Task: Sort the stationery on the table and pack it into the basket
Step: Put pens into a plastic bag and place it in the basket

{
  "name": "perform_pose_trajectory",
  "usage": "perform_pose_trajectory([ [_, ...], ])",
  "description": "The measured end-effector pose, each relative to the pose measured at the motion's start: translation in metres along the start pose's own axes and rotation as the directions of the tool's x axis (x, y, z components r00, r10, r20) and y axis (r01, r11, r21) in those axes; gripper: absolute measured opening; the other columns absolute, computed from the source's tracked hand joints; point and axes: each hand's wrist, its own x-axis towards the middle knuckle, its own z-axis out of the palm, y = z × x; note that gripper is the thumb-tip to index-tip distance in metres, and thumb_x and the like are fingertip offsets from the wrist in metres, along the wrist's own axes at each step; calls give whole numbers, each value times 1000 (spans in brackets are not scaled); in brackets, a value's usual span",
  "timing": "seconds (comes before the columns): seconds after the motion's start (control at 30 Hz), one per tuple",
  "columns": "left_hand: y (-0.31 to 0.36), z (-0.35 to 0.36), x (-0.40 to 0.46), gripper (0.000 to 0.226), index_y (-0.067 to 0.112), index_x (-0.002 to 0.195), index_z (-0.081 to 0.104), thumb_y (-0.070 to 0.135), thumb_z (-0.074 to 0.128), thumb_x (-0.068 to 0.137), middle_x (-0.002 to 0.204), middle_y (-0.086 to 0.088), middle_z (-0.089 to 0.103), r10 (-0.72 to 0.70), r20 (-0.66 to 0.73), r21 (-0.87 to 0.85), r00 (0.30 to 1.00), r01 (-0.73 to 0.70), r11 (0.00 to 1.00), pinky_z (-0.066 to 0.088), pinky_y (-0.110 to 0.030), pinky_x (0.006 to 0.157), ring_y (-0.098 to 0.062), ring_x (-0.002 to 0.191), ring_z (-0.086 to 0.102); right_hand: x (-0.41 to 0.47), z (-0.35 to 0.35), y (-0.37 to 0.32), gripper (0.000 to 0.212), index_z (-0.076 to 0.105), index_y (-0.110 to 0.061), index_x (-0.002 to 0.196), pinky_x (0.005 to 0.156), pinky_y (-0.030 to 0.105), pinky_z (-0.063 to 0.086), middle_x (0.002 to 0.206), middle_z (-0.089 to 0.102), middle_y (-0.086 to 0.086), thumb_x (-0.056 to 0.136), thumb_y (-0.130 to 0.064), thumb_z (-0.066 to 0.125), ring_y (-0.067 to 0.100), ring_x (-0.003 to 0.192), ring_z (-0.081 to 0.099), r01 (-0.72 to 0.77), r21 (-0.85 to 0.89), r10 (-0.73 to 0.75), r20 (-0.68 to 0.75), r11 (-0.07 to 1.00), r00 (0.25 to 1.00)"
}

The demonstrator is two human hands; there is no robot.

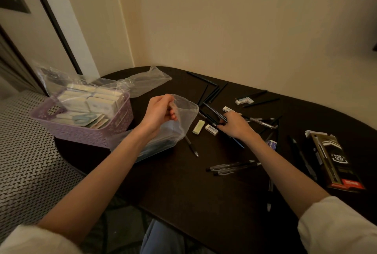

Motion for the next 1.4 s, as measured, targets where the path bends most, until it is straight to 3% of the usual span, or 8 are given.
perform_pose_trajectory([
  [0.2, 1, 0, -1, 33, 14, 64, 49, 11, 46, 97, 51, 4, 47, -10, -37, -30, 999, 9, 1000, 47, -27, 58, -10, 51, 48, 8, -3, -9, 22, 50, -15, 77, 61, 28, 43, 79, 54, 3, 88, -21, 67, 18, 78, 56, -89, 40, 86, 84, 995, 993],
  [0.33, 0, 0, -2, 32, 14, 65, 49, 11, 46, 96, 52, 3, 48, -7, -44, -42, 999, 6, 999, 47, -25, 57, -9, 51, 48, 13, -4, -7, 24, 55, -11, 90, 67, 31, 45, 89, 59, 6, 83, -24, 74, 22, 87, 61, -150, 121, 135, 123, 981, 983],
  [0.47, -1, 0, -2, 31, 14, 65, 48, 11, 47, 96, 53, 2, 47, -6, -33, -53, 999, 4, 999, 47, -26, 57, -10, 51, 48, 14, -5, -1, 26, 63, -6, 94, 64, 33, 46, 88, 63, 8, 83, -27, 74, 22, 82, 62, -190, 233, 197, -6, 954, 980],
  [0.63, -4, 2, -3, 31, 15, 64, 48, 11, 46, 95, 53, 3, 46, -12, -20, -81, 1000, 10, 997, 46, -26, 58, -9, 50, 47, 7, -14, -14, 25, 54, -9, 105, 69, 38, 46, 94, 58, 6, 100, -32, 46, 25, 89, 59, -55, 18, 58, -185, 998, 981],
  [0.87, -22, 1, 0, 35, 15, 63, 50, 11, 46, 97, 54, 2, 48, -7, 40, -61, 999, 10, 998, 45, -29, 61, -11, 53, 48, 8, -1, -20, 27, 50, -9, 105, 71, 42, 44, 93, 63, 11, 104, -30, 33, 31, 91, 61, 49, -48, -54, -123, 998, 991],
  [1.07, -31, 4, 8, 36, 15, 63, 51, 12, 45, 99, 57, 1, 47, 12, 82, -86, 997, -5, 996, 44, -27, 60, -11, 54, 47, 12, 5, -19, 17, 52, -14, 105, 66, 38, 47, 86, 57, 3, 101, -27, 42, 22, 82, 58, 85, 50, -80, -97, 995, 992],
  [1.23, -33, 6, 21, 40, 18, 58, 50, 11, 47, 97, 56, 1, 45, 31, 116, -117, 993, -18, 993, 40, -27, 58, -12, 54, 43, 21, 5, -11, 13, 62, -5, 93, 77, 44, 55, 89, 62, 13, 93, -15, 55, 26, 83, 63, -13, 76, 10, 35, 997, 999],
  [1.4, -38, 13, 31, 38, 14, 59, 49, 11, 47, 96, 51, 0, 42, 66, 139, -99, 988, -53, 994, 36, -28, 50, -15, 47, 39, 28, 5, -13, 12, 60, -4, 86, 68, 40, 51, 82, 59, 13, 91, -14, 56, 28, 80, 63, -54, 96, 50, 51, 994, 997],
])
